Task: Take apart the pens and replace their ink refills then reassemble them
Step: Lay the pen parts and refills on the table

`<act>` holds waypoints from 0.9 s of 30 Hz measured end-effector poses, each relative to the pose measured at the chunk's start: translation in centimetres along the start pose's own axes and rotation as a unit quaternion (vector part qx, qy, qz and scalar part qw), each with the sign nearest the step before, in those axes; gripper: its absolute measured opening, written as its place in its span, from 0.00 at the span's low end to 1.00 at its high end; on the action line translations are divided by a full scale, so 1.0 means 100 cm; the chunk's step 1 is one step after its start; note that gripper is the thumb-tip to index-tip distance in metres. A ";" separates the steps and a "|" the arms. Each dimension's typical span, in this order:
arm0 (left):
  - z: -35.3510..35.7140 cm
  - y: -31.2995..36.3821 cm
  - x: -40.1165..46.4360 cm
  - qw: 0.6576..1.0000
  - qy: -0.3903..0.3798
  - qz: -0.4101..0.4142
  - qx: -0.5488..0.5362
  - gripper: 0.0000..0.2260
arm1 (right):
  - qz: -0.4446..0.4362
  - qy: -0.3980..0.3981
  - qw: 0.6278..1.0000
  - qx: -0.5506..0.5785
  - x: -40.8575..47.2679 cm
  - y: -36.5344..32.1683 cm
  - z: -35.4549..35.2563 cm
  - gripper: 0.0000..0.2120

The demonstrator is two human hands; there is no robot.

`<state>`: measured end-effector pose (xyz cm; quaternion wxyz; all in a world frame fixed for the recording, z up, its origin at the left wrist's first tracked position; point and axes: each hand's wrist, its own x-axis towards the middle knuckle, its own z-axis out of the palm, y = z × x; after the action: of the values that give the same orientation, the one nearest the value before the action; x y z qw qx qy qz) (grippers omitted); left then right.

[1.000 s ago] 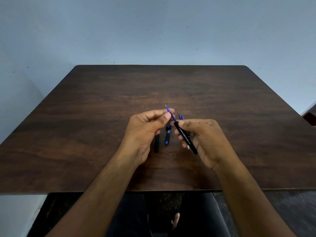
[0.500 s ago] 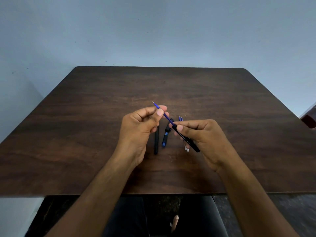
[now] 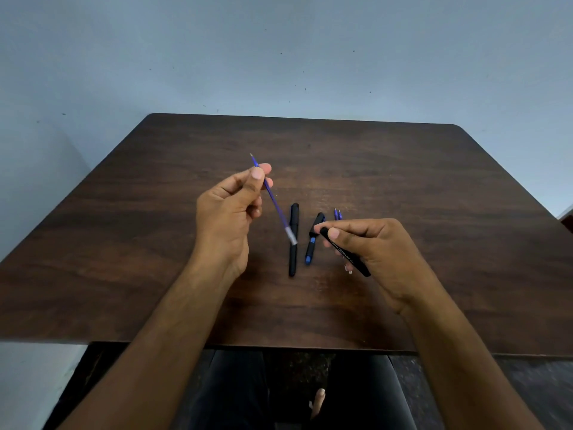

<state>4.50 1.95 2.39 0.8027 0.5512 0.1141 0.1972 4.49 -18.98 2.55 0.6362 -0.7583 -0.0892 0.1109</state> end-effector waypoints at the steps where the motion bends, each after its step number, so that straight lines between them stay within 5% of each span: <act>1: -0.002 0.002 0.001 1.000 -0.007 -0.006 0.010 0.06 | 0.000 0.000 1.000 -0.002 0.000 0.000 0.000 0.08; 7: -0.029 0.021 0.019 0.976 -0.017 -0.055 0.210 0.06 | -0.006 -0.009 1.000 0.006 0.000 -0.001 0.003 0.08; 15: -0.039 0.020 0.043 0.877 0.010 -0.085 0.472 0.11 | -0.007 -0.015 1.000 0.009 0.006 -0.002 0.011 0.08; 22: -0.024 0.004 0.053 0.793 0.038 -0.104 0.599 0.13 | -0.010 -0.023 1.000 0.004 0.009 0.002 0.016 0.07; 27: -0.023 0.000 0.057 0.767 0.041 -0.096 0.634 0.18 | -0.009 -0.024 1.000 0.007 0.010 0.005 0.016 0.07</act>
<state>8.72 6.41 1.75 0.2804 0.9121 0.2982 0.0238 5.04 -17.29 1.73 0.6398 -0.7504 -0.1103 0.1239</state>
